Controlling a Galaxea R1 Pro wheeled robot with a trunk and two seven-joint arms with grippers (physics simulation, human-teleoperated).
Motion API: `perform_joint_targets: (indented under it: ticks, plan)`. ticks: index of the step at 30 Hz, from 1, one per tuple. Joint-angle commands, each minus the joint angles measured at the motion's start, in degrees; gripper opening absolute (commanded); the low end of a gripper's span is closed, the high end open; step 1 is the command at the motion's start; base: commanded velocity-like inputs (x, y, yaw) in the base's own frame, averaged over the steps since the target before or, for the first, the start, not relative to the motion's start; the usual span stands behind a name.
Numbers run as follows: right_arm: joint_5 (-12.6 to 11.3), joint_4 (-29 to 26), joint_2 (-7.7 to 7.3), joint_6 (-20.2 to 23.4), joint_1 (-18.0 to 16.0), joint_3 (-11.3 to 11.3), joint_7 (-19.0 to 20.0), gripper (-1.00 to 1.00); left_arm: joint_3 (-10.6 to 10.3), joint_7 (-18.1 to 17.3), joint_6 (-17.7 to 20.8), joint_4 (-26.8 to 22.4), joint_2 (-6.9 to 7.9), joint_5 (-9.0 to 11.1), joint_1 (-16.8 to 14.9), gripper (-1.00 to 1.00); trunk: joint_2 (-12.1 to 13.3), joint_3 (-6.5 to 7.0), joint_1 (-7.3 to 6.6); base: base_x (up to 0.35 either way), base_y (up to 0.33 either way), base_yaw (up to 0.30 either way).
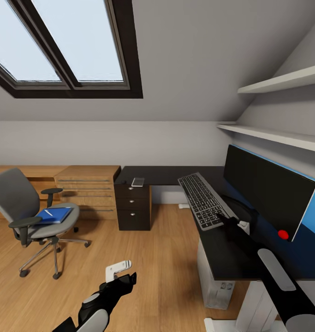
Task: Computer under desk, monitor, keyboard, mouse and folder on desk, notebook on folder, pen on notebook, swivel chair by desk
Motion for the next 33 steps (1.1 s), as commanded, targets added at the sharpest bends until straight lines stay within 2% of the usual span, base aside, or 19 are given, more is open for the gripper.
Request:
perform_joint_targets:
  ticks: [1, 7, 10, 11, 14, 16, 24, 27, 29, 30, 31, 32, 33]
  plan:
    - [-0.37, 0.05, 0.02, 0.4, -0.02, -0.1, 0.07, -1.0, -0.04, 0.38, 0.19, -0.09, 0.1, 0.23, -0.08, 1.0, -0.06, -0.08, 0.0, -0.017, -0.011, 0.0]
    - [-0.08, 0.08, 0.04, 0.44, 0.54, -0.02, 0.22, -1.0, 0.01, 0.38, 0.19, -0.09, 0.2, 0.24, -0.08, 1.0, -0.06, -0.08, 0.0, -0.003, -0.002, 0.0]
    - [0.54, 0.84, 0.32, -1.17, 0.6, 0.16, -0.03, -1.0, -0.01, 0.39, 0.19, -0.09, 0.15, 0.23, -0.08, 1.0, -0.06, -0.08, 0.0, 0.0, 0.0, 0.0]
    - [0.33, 1.19, 0.33, -2.55, 0.61, -0.04, -0.86, -1.0, -0.05, 0.39, 0.19, -0.09, 0.13, 0.23, -0.08, 1.0, -0.06, -0.08, 0.0, 0.0, 0.0, 0.0]
    - [-0.62, 1.28, 0.33, -2.67, 0.61, -0.81, -4.0, -1.0, -0.03, 0.39, 0.19, -0.09, 0.13, 0.23, -0.08, 1.0, -0.06, -0.08, 0.0, 0.0, 0.0, 0.0]
    - [-2.63, 1.3, 0.47, -2.86, 0.61, -1.78, -5.39, -1.0, -0.06, 0.39, 0.19, -0.09, 0.13, 0.23, -0.08, 1.0, -0.06, -0.08, 0.0, 0.0, 0.0, 0.0]
    - [-3.9, 2.05, 0.79, -3.17, 0.61, -2.37, -6.26, -1.0, -0.08, 0.39, 0.19, -0.09, 0.13, 0.31, -0.08, 1.0, -0.06, -0.08, 0.0, -0.034, 0.0, 0.0]
    - [-4.51, 2.08, 0.8, -3.18, 0.61, -2.49, -7.73, -1.0, -0.08, 0.35, 0.19, -0.09, 0.13, 0.35, -0.08, 1.0, -0.06, -0.08, 0.0, -0.04, 0.0, 0.0]
    - [-7.08, 2.05, 0.8, -3.17, 0.61, -2.54, -8.35, -1.0, -0.08, 0.36, 0.19, -0.09, 0.13, 0.34, -0.08, 1.0, -0.06, -0.08, 0.0, -0.01, 0.0, 0.0]
    - [-9.61, 2.03, 0.77, -3.15, 0.61, -2.55, -8.77, -1.0, -0.2, 0.34, 0.19, -0.07, 0.07, 0.38, -0.08, 1.0, -0.06, -0.08, 0.0, -0.002, 0.0, 0.0]
    - [-10.89, 2.02, 0.74, -3.16, 0.61, -2.58, -9.59, -1.0, -0.62, 0.33, 0.19, -0.03, 0.01, 0.37, -0.08, 1.0, -0.06, -0.08, 0.0, -0.001, 0.0, 0.0]
    - [-13.78, 2.02, 0.72, -3.17, 0.61, -2.55, -11.44, -1.0, -1.16, 0.32, 0.19, 0.0, 0.02, 0.34, -0.08, 1.0, -0.06, -0.08, 0.0, 0.0, 0.0, 0.0]
    - [-14.06, 2.05, 0.72, -3.18, 0.61, -2.52, -11.6, -1.0, -1.25, 0.31, 0.19, 0.0, -0.01, 0.37, -0.08, 1.0, -0.06, -0.08, 0.0, 0.0, 0.0, 0.0]
